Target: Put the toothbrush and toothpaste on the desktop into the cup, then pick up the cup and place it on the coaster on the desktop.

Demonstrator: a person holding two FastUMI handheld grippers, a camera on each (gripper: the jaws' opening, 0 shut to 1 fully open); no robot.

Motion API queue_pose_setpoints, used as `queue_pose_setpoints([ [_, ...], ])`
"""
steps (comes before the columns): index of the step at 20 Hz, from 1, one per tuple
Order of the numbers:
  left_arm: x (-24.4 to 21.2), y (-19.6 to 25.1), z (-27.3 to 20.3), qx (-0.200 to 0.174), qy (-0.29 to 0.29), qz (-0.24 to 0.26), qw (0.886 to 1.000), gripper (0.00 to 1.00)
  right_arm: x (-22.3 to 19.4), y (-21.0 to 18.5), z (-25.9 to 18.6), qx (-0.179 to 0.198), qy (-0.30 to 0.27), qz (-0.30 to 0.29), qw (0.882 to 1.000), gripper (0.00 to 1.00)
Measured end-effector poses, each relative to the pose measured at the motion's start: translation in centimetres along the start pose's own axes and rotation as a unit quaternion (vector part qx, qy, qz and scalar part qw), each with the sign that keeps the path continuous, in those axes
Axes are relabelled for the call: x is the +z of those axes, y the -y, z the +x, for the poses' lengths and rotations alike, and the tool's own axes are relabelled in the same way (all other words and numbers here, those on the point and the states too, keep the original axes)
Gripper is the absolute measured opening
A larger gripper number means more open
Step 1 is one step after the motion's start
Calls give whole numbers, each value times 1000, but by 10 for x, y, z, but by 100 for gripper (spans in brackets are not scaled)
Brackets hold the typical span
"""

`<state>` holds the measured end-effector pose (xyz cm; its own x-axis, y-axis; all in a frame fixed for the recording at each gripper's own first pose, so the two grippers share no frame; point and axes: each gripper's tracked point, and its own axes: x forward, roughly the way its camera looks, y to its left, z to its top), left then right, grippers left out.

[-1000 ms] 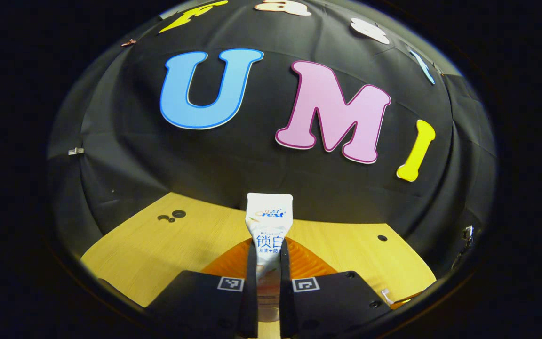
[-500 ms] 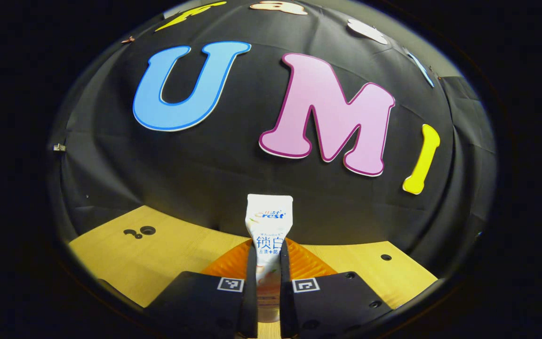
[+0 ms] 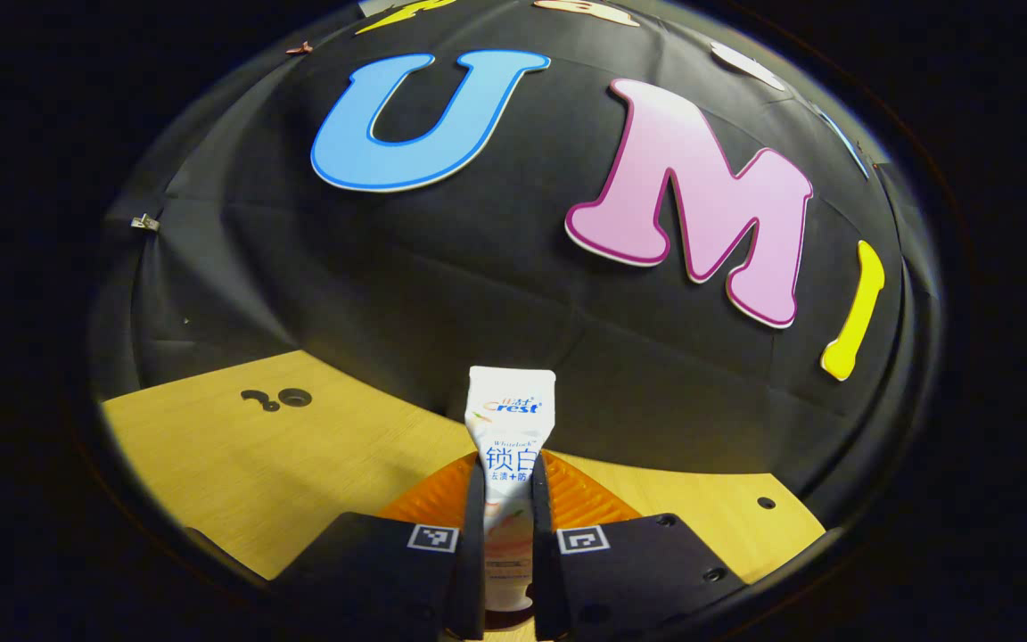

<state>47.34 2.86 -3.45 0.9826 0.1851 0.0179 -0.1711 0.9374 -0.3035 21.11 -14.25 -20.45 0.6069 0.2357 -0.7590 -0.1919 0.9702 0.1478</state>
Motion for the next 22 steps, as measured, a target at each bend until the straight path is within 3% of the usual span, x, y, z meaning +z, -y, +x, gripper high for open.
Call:
queue_pose_setpoints([
  [4, -19, -6, -5, 9, -16, -1, 1000, 30, -1, -4, 4, 5, -6, -5, 1000, 5],
  [5, -22, -8, -8, 12, -19, 2, 1000, 27, 0, -5, 4, 8, -6, -5, 1000, 5],
  [8, -13, -8, -33, 3, -19, 18, 1000, 74, 10, -13, 6, 15, 9, -13, 1000, 5],
  [9, -10, -11, -45, 1, -23, 23, 999, 81, 15, -18, 4, 20, 16, -14, 1000, 5],
  [10, -9, -13, -59, 0, -31, 29, 999, 96, 20, -23, 3, 26, 23, -13, 999, 5],
  [11, -9, -20, -76, 9, -39, 38, 998, 100, 27, -29, 2, 33, 32, -13, 999, 5],
  [15, -13, -36, -146, 37, -69, 66, 995, 98, 61, -61, 1, 68, 67, -20, 995, 5],
  [22, -43, -37, -236, 33, -118, 54, 991, 98, 139, -139, 1, 133, 131, -54, 981, 5],
])
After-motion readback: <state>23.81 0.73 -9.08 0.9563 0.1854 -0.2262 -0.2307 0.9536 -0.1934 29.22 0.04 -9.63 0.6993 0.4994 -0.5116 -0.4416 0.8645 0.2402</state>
